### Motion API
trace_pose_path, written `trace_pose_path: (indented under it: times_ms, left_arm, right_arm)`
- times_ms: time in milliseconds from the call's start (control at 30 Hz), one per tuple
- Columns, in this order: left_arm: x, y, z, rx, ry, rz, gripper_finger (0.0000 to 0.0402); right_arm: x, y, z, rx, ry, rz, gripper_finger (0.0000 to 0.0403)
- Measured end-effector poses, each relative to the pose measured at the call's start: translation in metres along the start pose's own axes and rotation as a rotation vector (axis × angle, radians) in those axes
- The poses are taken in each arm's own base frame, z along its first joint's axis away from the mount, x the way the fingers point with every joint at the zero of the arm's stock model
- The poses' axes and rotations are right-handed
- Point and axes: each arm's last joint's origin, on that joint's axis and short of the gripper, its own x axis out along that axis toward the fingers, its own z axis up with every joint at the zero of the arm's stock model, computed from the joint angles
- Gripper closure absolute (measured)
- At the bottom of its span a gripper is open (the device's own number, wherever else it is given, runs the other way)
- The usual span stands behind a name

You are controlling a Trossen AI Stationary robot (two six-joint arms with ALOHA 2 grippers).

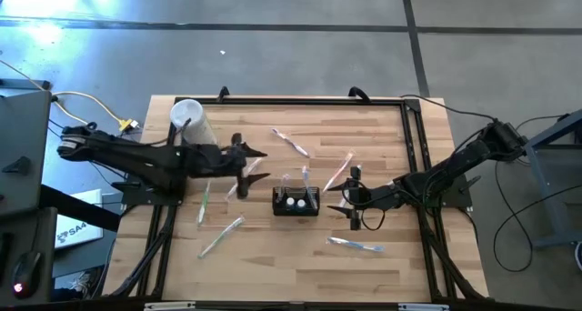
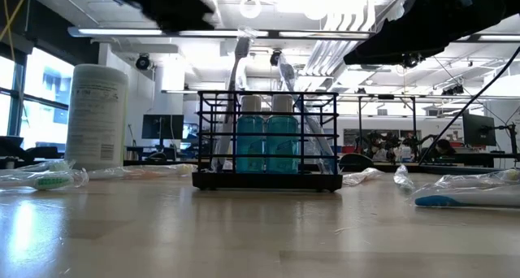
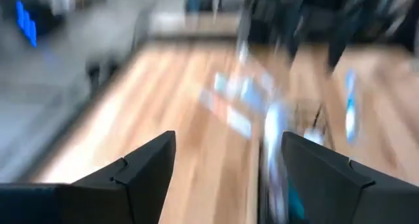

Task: Pick & Place toothbrushing station
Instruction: Put the left orange toothbrush into the black wire organizer

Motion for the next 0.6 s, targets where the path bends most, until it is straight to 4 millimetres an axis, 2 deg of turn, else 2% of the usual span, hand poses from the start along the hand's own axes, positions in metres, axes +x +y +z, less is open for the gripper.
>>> trace_pose_path:
  times_ms: [133, 300, 433, 600]
  left_arm:
    - [-0.008, 0.003, -0.004, -0.175, 0.265, 0.055, 0.0125]
    - [-0.003, 0.006, -0.025, -0.313, 0.443, 0.256, 0.0125]
    - [0.013, 0.007, -0.043, -0.395, 0.551, 0.384, 0.0125]
    - [0.044, 0.012, -0.064, -0.379, 0.651, 0.442, 0.0125]
  right_arm:
    - [0.000, 0.000, 0.000, 0.001, -0.002, -0.004, 0.0175]
    - [0.000, 0.000, 0.002, 0.010, -0.020, -0.003, 0.0175]
    - [0.000, 0.000, 0.002, 0.011, -0.022, -0.002, 0.0175]
    - [0.000, 0.000, 0.002, 0.011, -0.022, -0.002, 0.0175]
